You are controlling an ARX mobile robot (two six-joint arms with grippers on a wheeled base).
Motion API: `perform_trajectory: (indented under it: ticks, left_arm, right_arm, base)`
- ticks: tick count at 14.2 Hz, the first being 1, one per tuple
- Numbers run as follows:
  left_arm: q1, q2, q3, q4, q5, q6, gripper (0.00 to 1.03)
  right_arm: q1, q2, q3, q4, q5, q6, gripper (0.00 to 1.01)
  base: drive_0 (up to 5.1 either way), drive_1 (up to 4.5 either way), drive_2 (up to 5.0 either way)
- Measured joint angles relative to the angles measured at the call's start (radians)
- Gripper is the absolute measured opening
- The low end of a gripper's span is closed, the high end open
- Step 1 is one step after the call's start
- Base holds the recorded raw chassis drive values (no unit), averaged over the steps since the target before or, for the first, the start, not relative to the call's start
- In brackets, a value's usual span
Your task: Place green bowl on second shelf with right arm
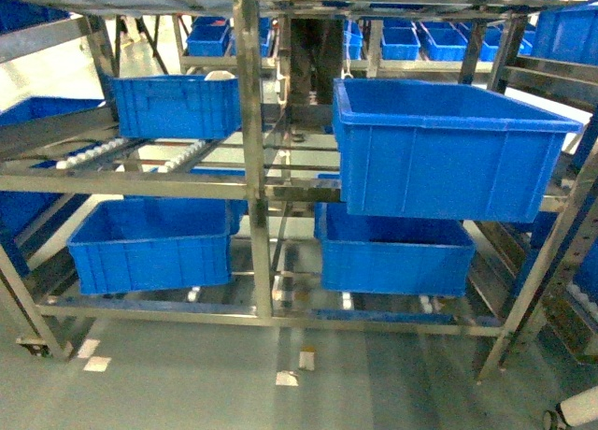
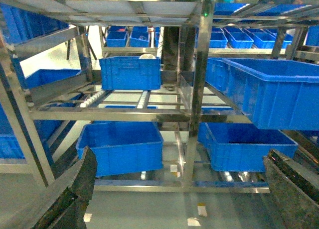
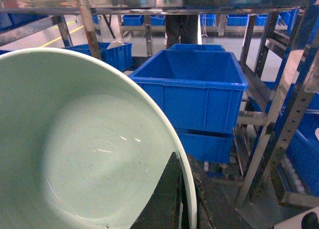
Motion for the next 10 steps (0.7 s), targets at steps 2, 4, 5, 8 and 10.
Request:
perform_trajectory:
  ticks: [2,4,5,8,10]
  left_arm:
    - [0.0,0.0,0.0,0.0,0.002,0.0,0.98]
    - [0.0,0.0,0.0,-0.001,0.002,0.0,0.98]
    - [0.0,0.0,0.0,-0.002,0.003,0.0,0.98]
    - [0.0,0.0,0.0,-0.002,0.002,0.0,0.98]
    - [0.0,0.0,0.0,-0.002,0.003,0.0,0.98]
  right_arm:
    - [-0.001,-0.001,0.0,0.003,0.0,0.0,0.02]
    - [0.0,-0.005,0.0,0.004,0.0,0.0,0.02]
    - [0.0,-0.005,0.0,0.004,0.0,0.0,0.02]
    - [0.0,-0.005,0.0,0.005,-0.001,0.0,0.02]
    - [0.0,-0.006,0.0,0.005,0.0,0.0,0.02]
  base:
    - [0.0,0.0,0.0]
    - [0.0,0.0,0.0]
    - [0.0,0.0,0.0]
    - [0.0,0.0,0.0]
    - [0.0,2.15,-2.2]
